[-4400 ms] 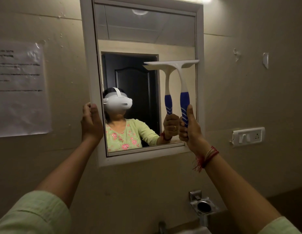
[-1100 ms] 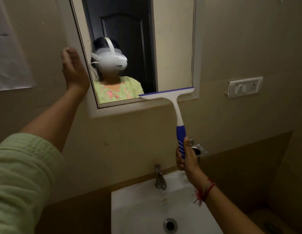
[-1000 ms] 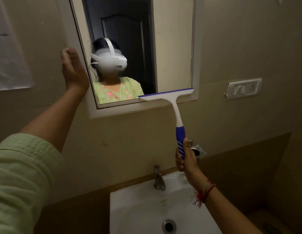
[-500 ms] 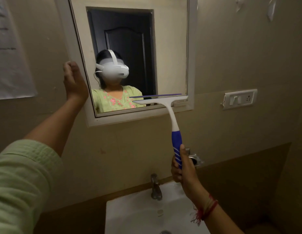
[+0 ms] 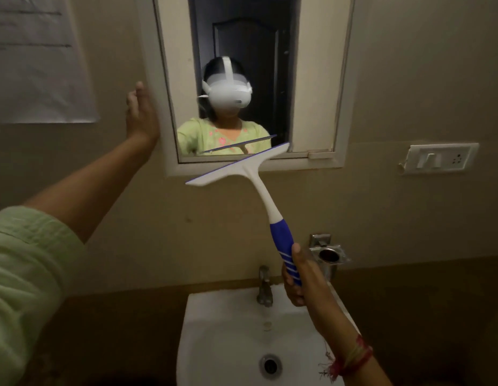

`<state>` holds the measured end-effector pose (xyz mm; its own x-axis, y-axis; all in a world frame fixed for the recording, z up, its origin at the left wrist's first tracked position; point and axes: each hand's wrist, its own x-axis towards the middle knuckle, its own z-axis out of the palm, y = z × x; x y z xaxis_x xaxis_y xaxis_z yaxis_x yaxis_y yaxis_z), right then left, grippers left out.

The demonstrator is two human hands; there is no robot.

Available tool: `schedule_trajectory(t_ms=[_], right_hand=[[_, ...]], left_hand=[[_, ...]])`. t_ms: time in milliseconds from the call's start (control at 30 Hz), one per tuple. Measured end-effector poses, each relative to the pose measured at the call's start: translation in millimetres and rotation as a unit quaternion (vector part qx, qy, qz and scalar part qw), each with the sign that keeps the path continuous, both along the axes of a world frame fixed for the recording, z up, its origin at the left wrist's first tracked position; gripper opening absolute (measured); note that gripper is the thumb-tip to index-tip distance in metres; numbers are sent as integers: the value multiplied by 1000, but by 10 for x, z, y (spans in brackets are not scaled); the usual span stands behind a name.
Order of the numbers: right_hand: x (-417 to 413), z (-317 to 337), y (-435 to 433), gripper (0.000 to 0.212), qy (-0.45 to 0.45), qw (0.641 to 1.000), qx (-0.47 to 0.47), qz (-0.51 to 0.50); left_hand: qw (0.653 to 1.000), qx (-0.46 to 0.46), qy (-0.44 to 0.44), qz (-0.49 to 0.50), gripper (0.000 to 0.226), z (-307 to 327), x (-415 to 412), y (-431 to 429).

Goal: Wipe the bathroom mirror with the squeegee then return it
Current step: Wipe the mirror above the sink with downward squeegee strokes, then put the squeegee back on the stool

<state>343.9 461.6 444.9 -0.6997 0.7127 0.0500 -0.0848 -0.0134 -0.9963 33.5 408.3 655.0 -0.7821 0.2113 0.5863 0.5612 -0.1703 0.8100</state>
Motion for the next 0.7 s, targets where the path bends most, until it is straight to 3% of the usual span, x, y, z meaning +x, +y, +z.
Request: schedule_trajectory(t_ms=[100, 300, 533, 700], right_hand=[[22, -144, -40, 52, -22, 999, -11, 27], [-33, -392, -171, 54, -26, 997, -37, 65], [-246, -502, -335, 51, -53, 990, -31, 130], [-406, -643, -506, 56, -105, 978, -7, 181]], left_hand=[[1000, -14, -20, 9, 30, -343, 35, -240], [997, -66, -37, -9, 21, -1094, 192, -787], [990, -93, -103, -14, 37, -1823, 427, -1388], [978, -105, -178, 0, 38, -2295, 608, -1902]])
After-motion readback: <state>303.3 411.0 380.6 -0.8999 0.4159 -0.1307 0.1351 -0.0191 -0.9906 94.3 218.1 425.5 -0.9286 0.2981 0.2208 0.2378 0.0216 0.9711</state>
